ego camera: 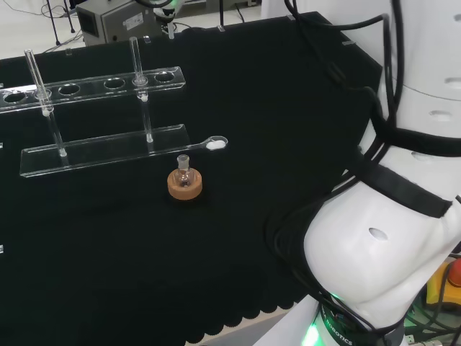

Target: Place the funnel on the round-bottom flask.

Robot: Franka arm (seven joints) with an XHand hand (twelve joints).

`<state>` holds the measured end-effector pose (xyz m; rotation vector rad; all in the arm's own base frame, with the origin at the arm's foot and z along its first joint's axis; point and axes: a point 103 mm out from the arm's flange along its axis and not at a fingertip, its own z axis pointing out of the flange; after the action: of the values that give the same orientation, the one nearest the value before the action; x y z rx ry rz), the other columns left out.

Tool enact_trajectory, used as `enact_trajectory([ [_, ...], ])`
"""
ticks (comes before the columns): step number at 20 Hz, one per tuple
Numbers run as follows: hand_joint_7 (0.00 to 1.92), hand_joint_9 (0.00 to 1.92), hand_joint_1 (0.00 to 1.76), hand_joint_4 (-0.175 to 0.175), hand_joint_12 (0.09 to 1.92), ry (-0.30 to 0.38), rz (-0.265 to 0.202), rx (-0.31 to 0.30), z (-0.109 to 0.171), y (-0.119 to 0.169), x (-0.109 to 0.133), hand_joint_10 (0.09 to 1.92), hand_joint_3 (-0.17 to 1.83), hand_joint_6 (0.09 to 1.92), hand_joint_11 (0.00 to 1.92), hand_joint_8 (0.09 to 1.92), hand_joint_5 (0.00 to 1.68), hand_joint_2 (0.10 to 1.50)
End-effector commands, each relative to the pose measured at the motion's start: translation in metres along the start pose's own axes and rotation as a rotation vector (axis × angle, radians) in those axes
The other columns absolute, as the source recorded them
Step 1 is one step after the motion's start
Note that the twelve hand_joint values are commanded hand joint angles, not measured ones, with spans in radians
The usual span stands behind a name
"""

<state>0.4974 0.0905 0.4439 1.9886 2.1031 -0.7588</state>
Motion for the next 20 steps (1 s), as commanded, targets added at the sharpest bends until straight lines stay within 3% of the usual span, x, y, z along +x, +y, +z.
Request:
enact_trajectory([
  [1, 0.86, 1.17, 0.89, 0.016, 1.05, 0.000, 0.042, 0.024, 0.017, -0.050, 0.003, 0.23, 0.67, 0.66, 0.93, 0.52, 0.74, 0.69],
  [11, 0.86, 1.18, 0.89, 0.014, 1.04, 0.029, 0.040, 0.083, 0.063, -0.075, 0.019, 0.22, 0.68, 0.66, 0.94, 0.52, 0.74, 0.70],
  [14, 0.86, 1.19, 0.89, 0.007, 1.02, 0.058, 0.020, 0.136, 0.096, -0.062, 0.033, 0.21, 0.68, 0.67, 0.95, 0.53, 0.74, 0.70],
  [20, 0.86, 1.20, 0.87, -0.001, 1.00, 0.087, -0.016, 0.169, 0.127, -0.049, 0.049, 0.20, 0.69, 0.67, 0.96, 0.53, 0.74, 0.71],
])
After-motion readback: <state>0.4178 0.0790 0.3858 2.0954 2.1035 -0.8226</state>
